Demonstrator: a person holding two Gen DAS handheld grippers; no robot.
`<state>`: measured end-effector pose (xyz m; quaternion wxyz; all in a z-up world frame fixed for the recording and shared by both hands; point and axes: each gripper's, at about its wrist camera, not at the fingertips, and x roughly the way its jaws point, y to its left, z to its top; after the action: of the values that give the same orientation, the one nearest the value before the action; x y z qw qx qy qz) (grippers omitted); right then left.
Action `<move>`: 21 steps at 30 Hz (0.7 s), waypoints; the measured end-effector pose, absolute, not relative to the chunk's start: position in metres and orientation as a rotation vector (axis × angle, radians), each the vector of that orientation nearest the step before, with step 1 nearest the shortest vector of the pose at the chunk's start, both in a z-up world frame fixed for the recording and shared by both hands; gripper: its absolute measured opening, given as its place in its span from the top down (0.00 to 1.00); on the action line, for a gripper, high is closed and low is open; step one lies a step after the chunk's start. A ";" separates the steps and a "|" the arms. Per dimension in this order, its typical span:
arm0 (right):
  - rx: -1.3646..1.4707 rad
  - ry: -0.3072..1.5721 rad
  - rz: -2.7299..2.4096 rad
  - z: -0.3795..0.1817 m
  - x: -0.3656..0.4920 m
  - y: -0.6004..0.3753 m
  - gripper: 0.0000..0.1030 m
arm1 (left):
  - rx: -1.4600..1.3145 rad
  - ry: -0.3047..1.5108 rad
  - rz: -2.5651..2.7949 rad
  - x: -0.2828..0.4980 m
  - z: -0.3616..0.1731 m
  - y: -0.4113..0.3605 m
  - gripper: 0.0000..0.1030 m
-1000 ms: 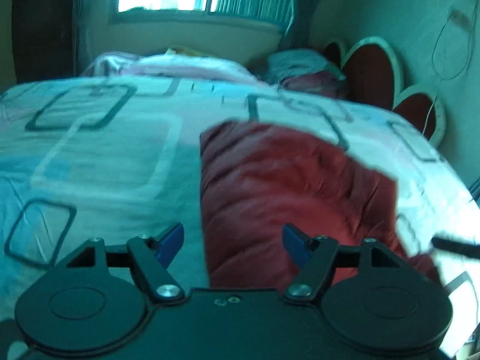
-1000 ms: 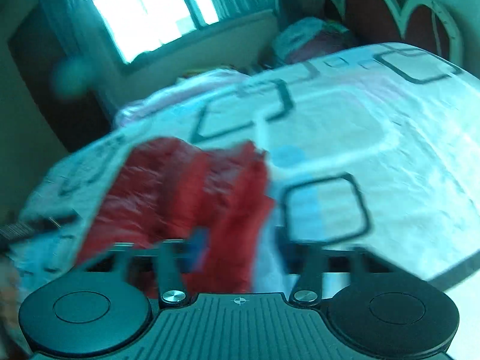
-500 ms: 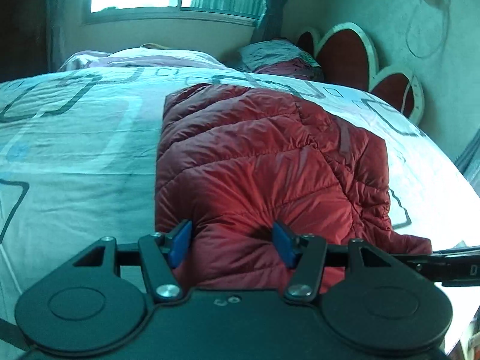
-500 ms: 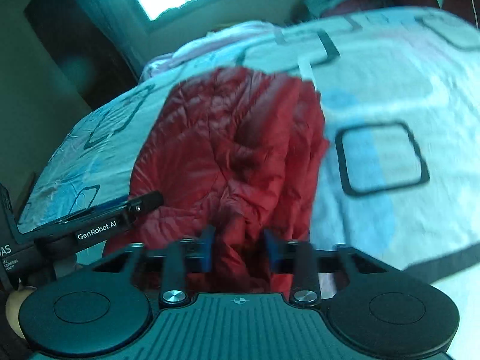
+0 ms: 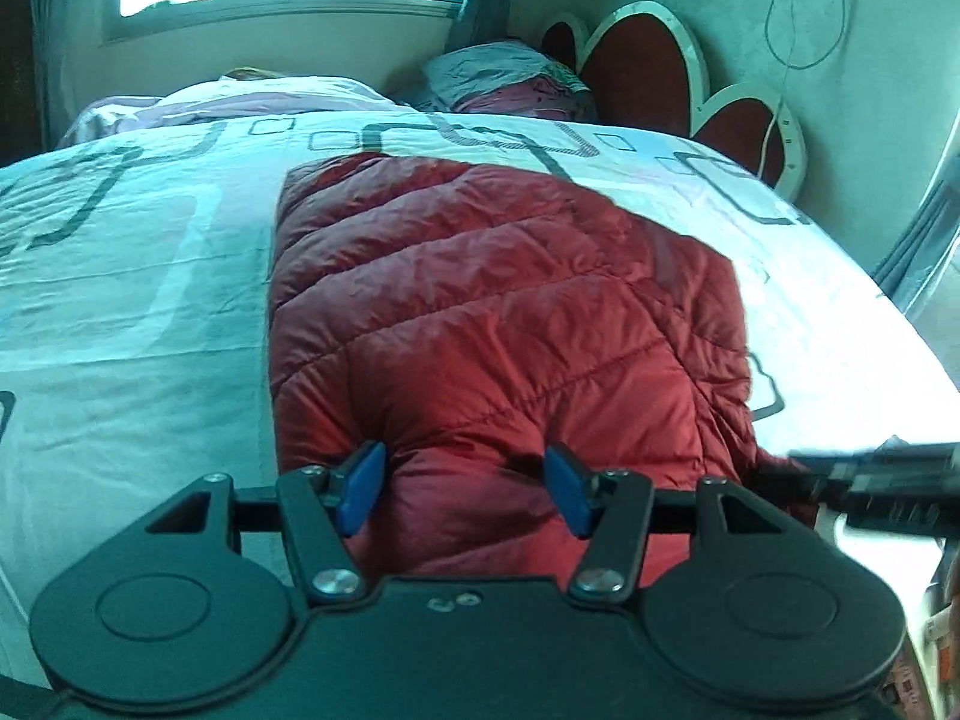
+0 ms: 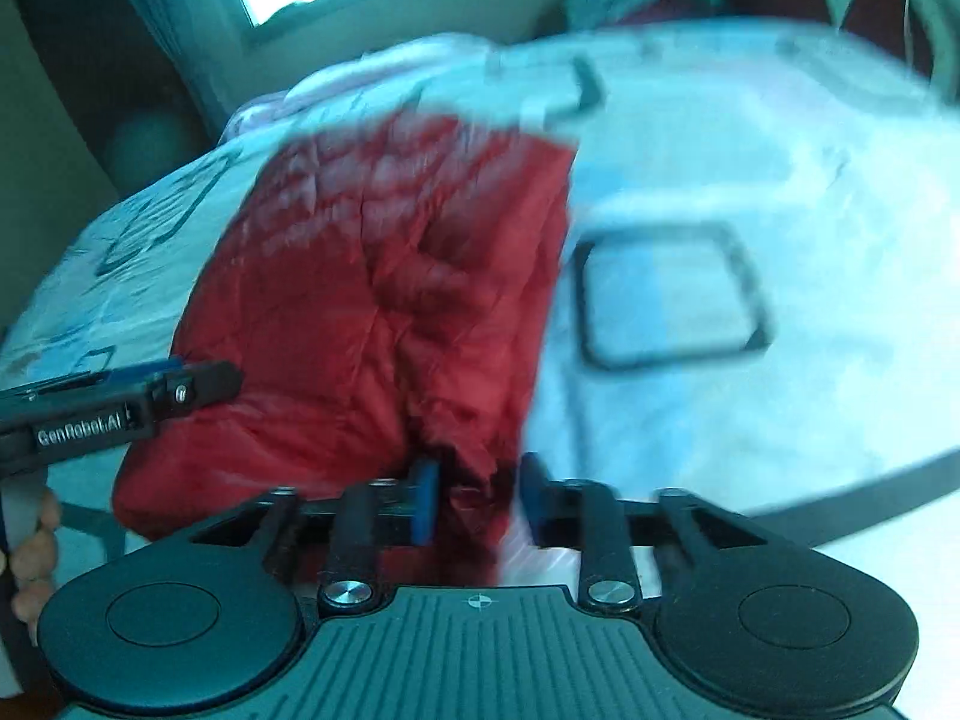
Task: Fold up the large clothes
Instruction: 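Grasp the jacket edge with the right gripper while the left gripper presses the bundle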
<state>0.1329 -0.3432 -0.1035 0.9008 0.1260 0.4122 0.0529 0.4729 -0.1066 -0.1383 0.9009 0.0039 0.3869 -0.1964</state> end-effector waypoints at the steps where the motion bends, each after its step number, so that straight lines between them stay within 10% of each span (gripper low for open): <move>1: 0.257 0.828 0.099 -0.095 0.134 -0.344 0.65 | 0.003 0.803 -0.411 0.473 -0.138 -0.107 0.45; 21: 0.178 0.752 -0.012 -0.142 0.255 -0.320 0.66 | -0.208 0.883 -0.464 0.505 -0.125 -0.081 0.45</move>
<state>0.2546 -0.3198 -0.1420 0.9262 0.0870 0.3669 -0.0057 0.5052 -0.0814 -0.1251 0.8729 -0.0998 0.4226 -0.2222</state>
